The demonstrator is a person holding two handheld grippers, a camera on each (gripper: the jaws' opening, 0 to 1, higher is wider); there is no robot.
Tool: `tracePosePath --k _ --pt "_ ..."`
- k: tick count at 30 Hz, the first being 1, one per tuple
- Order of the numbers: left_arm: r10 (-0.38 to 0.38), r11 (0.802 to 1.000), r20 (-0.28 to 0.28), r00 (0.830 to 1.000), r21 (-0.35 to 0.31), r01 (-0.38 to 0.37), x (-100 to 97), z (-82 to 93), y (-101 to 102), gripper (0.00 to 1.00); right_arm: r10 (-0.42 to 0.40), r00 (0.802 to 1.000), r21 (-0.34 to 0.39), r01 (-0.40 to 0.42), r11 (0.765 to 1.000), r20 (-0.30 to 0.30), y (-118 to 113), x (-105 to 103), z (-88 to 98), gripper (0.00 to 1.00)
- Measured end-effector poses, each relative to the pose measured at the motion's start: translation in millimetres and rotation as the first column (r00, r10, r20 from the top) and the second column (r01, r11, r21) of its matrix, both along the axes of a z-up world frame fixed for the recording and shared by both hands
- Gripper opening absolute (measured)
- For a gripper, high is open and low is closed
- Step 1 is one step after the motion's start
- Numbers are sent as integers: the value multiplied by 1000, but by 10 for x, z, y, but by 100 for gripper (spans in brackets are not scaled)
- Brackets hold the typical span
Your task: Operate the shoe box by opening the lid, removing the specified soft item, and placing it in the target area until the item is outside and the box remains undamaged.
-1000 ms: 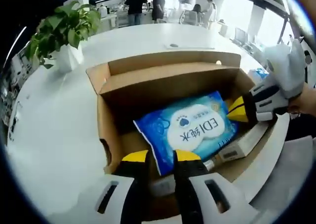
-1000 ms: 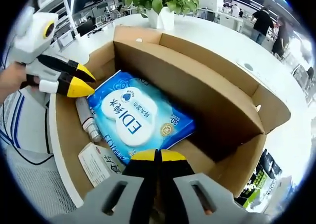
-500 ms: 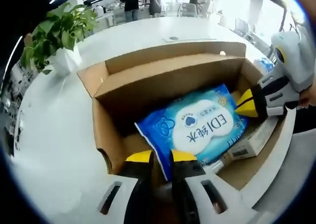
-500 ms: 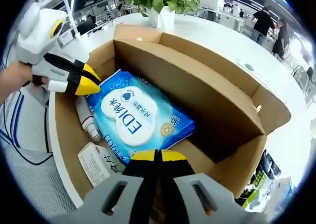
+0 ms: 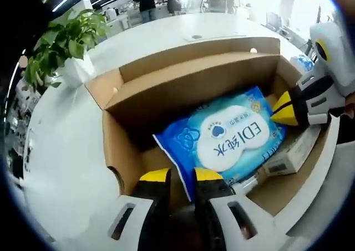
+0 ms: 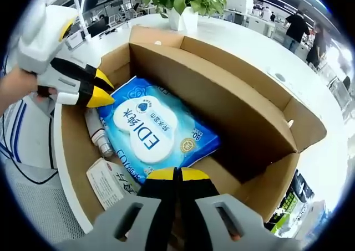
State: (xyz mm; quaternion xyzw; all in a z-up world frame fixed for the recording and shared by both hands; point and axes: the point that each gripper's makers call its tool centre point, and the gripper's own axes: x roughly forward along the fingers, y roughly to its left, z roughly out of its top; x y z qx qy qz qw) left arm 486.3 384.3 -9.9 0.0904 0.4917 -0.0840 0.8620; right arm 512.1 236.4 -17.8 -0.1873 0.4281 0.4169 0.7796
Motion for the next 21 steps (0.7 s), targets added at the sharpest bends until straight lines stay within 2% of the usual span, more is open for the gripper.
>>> tracePosePath --k 4,7,10,12,15,17,19,21 --pt "20 999 -23 1000 -42 -21 -9 -85 -62 15 -1 1000 -1 1 1000 -1 -2 -1 1 0" --pt "31 997 -31 999 -63 -33 13 -96 -58 12 -10 1000 2 10 1000 -10 -3 0 2 0" --pt "78 988 -42 996 -129 -83 19 -115 -61 10 -9 1000 0 9 1000 -15 3 -3 -3 1" --pt "108 976 -42 993 -186 -114 29 -108 -86 6 -11 1000 -2 11 1000 -14 3 -4 -4 1" --pt "88 980 -33 996 -178 -93 32 -106 -108 1 7 1000 -15 -7 1000 -1 10 -13 -5 2" --pt "87 981 -34 996 -174 -92 40 -112 -106 0 -9 1000 -16 9 1000 -6 4 -6 -4 2" --pt "105 976 -40 994 -190 -110 34 -106 -104 0 -12 1000 -26 12 1000 -1 7 -4 -7 3" --pt "119 970 -44 992 -208 -126 32 -106 -99 0 -18 1000 -38 19 999 17 8 18 1 8"
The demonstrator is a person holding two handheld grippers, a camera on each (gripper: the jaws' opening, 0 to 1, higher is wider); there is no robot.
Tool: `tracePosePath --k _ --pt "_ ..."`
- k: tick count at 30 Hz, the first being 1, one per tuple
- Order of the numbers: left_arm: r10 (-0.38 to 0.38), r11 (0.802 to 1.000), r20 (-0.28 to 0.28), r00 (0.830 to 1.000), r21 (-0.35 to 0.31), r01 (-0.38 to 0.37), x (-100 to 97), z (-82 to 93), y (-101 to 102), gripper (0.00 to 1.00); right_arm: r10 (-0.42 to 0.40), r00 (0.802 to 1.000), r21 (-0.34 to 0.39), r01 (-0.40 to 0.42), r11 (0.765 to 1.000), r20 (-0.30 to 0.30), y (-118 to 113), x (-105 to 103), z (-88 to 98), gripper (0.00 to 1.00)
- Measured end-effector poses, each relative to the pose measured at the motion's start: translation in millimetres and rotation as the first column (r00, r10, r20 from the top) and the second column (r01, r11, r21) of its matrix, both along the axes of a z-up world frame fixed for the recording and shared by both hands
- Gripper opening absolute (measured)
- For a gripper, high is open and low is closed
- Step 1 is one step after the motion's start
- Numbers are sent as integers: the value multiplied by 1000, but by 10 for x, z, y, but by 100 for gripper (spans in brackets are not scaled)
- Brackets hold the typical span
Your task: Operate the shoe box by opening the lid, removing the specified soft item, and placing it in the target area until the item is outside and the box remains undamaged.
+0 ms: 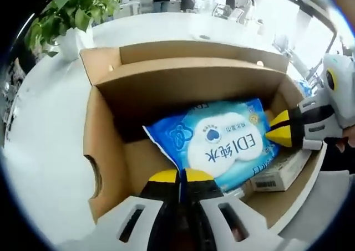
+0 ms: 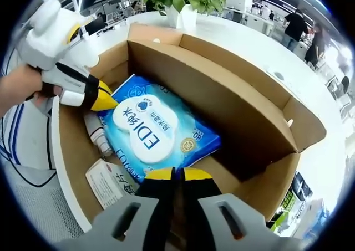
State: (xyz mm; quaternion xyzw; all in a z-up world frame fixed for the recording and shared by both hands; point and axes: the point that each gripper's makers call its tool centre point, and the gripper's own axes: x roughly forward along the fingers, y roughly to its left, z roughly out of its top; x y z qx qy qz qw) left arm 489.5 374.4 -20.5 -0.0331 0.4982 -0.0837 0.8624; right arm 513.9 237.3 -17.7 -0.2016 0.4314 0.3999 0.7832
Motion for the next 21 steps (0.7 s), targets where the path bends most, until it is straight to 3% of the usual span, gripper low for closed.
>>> tracePosePath --k 2,7,10,21 --pt "4 1000 0 1000 -4 -4 -10 2 -15 0 -6 1000 -25 7 1000 9 -8 26 -14 14" --pt "14 1000 1 1000 -12 -14 -17 1 -19 0 -15 999 -30 13 999 -39 14 4 -61 10" --pt "13 1000 5 1000 -11 -13 -15 5 -25 0 -68 993 -2 68 998 -95 14 -20 -82 7" --pt "37 999 45 998 -7 -36 -13 76 -25 0 -94 991 78 102 992 -95 9 -32 -37 0"
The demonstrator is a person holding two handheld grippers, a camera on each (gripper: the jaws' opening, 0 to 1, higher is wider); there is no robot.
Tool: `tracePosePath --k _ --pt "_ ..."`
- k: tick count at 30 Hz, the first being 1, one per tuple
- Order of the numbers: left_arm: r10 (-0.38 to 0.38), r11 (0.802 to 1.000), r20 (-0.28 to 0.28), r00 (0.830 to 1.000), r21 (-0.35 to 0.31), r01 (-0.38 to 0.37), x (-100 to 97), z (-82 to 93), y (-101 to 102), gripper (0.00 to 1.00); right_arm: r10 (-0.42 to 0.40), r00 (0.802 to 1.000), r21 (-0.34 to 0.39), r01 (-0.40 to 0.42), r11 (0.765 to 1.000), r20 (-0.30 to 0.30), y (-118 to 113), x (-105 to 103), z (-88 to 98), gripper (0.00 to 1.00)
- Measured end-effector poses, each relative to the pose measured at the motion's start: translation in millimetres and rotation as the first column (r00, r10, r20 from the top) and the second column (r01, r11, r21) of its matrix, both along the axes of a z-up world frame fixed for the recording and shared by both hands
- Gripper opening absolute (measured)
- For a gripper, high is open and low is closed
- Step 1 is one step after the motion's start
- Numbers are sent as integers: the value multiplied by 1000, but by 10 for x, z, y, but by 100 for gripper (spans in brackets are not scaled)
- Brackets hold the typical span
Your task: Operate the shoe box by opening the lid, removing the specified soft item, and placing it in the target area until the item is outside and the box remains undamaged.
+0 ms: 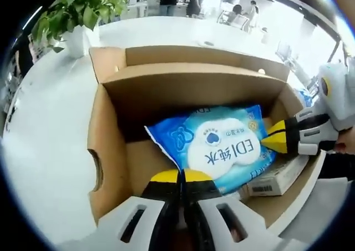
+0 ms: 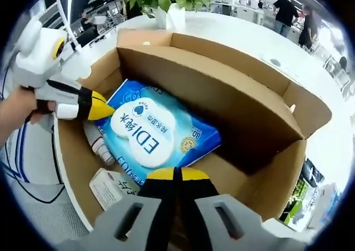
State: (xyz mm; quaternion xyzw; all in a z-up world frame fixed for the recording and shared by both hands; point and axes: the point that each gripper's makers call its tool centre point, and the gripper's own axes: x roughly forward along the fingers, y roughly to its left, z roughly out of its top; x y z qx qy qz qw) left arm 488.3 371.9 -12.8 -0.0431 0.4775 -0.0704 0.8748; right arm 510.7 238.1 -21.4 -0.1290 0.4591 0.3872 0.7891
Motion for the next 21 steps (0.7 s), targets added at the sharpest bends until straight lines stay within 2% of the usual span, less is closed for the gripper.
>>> tracePosePath --k 8,21 --pt "7 1000 29 1000 4 -7 -47 112 -14 0 -27 1000 43 27 999 -4 -6 4 80 0" --pt "5 1000 92 996 0 -5 -87 391 -65 0 -16 999 88 12 996 39 -8 31 307 0"
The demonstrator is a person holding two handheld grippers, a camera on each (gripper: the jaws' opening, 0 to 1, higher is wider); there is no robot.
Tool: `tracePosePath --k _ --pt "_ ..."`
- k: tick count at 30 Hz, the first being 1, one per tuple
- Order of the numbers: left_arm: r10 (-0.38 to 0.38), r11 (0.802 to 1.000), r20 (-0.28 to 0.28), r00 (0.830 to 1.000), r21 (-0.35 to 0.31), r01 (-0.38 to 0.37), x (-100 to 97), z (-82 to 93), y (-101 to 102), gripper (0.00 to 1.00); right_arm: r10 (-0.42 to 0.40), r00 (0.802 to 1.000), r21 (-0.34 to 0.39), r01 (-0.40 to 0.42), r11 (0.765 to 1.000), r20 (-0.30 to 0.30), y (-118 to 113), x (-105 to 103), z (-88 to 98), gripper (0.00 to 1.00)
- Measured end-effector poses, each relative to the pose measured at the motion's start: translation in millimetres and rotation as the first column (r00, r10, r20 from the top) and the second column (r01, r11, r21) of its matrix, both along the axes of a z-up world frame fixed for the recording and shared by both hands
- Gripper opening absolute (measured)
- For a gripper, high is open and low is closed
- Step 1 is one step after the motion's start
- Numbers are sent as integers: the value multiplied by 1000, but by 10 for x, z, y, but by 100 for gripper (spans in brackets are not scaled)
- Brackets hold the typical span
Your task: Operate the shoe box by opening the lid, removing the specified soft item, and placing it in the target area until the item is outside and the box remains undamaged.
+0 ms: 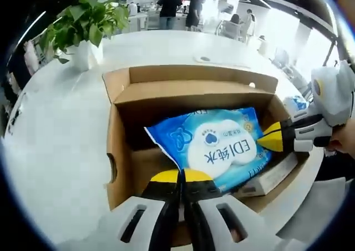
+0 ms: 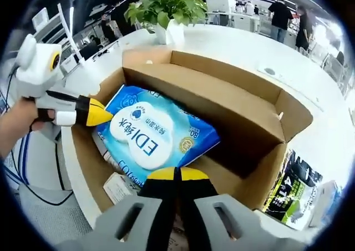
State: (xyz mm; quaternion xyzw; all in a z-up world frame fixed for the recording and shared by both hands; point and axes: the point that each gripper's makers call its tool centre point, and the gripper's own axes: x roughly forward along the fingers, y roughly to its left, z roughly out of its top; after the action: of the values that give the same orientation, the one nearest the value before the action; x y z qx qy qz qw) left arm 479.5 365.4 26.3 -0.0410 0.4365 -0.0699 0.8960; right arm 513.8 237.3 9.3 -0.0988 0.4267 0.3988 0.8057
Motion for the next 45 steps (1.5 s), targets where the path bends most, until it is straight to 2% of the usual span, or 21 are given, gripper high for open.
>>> tracePosePath --k 14,20,26,34,45 --pt "-6 1000 97 995 -4 7 -8 480 -63 0 33 997 45 -37 998 68 -53 9 509 0" --pt "-36 999 140 989 -8 38 12 727 -163 0 13 997 66 -19 998 82 -153 25 730 0" --pt "-66 997 171 983 -15 70 26 894 -307 0 -13 996 81 6 997 89 -321 9 903 0" --pt "-105 993 197 975 -39 115 34 1050 -560 0 -52 995 83 45 996 84 -588 -31 1019 0" --pt "-151 983 217 964 -67 169 46 1143 -883 0 -106 991 79 100 992 82 -924 -98 1093 0"
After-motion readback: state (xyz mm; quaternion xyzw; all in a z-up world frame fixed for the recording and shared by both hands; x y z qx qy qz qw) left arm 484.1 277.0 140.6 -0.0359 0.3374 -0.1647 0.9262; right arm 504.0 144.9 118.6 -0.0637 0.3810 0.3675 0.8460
